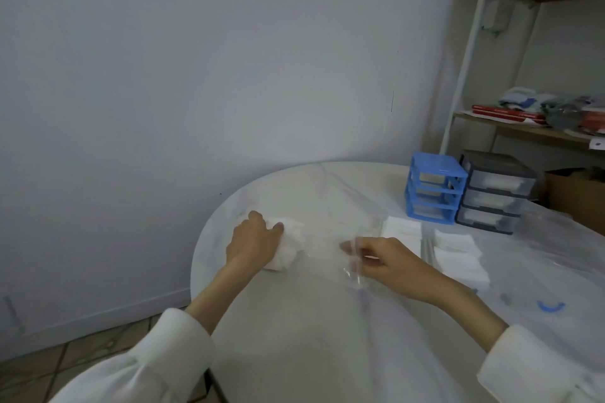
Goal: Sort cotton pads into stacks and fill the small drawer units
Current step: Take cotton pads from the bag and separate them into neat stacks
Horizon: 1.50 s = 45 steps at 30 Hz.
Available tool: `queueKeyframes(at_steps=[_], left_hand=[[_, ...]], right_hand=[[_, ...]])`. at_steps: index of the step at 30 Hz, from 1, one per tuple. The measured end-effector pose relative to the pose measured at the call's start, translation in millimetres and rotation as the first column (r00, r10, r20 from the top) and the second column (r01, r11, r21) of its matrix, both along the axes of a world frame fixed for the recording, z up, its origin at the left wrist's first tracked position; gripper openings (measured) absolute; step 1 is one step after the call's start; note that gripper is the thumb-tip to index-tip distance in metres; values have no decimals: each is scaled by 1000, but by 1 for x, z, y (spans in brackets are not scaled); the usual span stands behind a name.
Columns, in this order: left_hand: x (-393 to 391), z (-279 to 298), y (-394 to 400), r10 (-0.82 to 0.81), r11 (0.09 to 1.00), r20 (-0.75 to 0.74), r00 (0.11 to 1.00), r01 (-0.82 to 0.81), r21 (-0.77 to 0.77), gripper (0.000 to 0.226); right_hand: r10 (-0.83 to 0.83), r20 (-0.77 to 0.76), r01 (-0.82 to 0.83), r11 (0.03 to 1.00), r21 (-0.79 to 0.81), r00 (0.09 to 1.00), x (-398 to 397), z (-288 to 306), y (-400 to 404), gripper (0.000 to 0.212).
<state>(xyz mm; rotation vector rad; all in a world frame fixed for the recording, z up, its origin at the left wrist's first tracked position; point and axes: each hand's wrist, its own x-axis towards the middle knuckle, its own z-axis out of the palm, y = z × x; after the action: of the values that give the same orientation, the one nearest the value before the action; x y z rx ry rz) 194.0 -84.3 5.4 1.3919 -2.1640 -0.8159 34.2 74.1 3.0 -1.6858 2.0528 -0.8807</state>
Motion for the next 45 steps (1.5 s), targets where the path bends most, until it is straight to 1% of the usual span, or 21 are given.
queueKeyframes(at_steps=[2,5,6,8,10,11,14,19,22,25,26,29,32,35,36,38,39,40,41,43,45], left_hand=[[-2,1,-1,19,999,48,999,-21,36,46],[-1,-2,-3,38,999,10,999,-38,8,29],[0,-2,-2,52,999,-24,998,-52,-15,28],[1,-4,1,76,997,-166,983,-80,-18,23],[2,-4,4,100,995,-321,942,-98,25,32],[2,-4,5,102,995,-370,923,-98,29,29],[1,-2,7,79,996,-437,896,-92,-10,21],[-2,4,15,-10,1000,-572,820,-4,-23,30],[-4,8,20,-68,997,-617,784,73,-17,21],[-5,11,21,-79,974,-696,714,206,100,8],[-4,11,23,-85,963,-709,700,240,121,11],[-4,9,23,-147,951,-683,715,292,100,20],[-5,12,29,-168,941,-712,681,326,91,22],[-8,14,33,-161,917,-761,628,381,120,22],[-8,18,40,-163,906,-760,629,400,136,21],[-9,19,46,-228,912,-718,657,403,79,5],[-11,15,47,-260,926,-685,681,377,24,23],[-13,14,49,-271,939,-651,709,344,-16,33],[-15,12,51,-293,938,-632,718,345,-43,34],[-19,11,54,-308,937,-623,719,344,-67,27],[-23,12,57,-313,937,-620,719,342,-77,22]], right_hand=[[-15,34,14,999,30,999,0,1,-2,32],[-12,67,8,998,60,998,1,0,-4,40],[-10,82,5,998,61,997,2,-1,-4,43],[-2,102,-3,999,51,995,2,-2,-4,46],[12,117,-15,999,29,993,3,-2,-3,49],[19,129,-21,1000,14,991,3,-2,-3,51],[39,184,-32,999,-37,982,4,1,-1,63],[51,207,-26,992,-123,977,4,5,3,77],[50,125,-34,991,-128,991,-1,8,8,79],[42,45,-37,993,-108,998,-6,10,16,78],[38,55,-32,993,-112,998,-8,10,19,75],[24,77,-13,990,-138,997,-11,10,27,63],[22,91,-7,986,-169,996,-13,11,35,51],[21,165,15,977,-213,986,-15,13,41,47],[31,218,21,973,-232,975,-14,13,43,46],[69,329,21,965,-260,942,-12,14,46,44],[92,369,12,963,-270,925,-11,14,48,42],[107,384,3,961,-276,917,-11,15,50,44],[102,367,3,961,-275,925,-11,15,51,47],[74,319,15,963,-270,945,-12,16,52,53],[56,327,37,961,-273,943,-13,16,53,55]])
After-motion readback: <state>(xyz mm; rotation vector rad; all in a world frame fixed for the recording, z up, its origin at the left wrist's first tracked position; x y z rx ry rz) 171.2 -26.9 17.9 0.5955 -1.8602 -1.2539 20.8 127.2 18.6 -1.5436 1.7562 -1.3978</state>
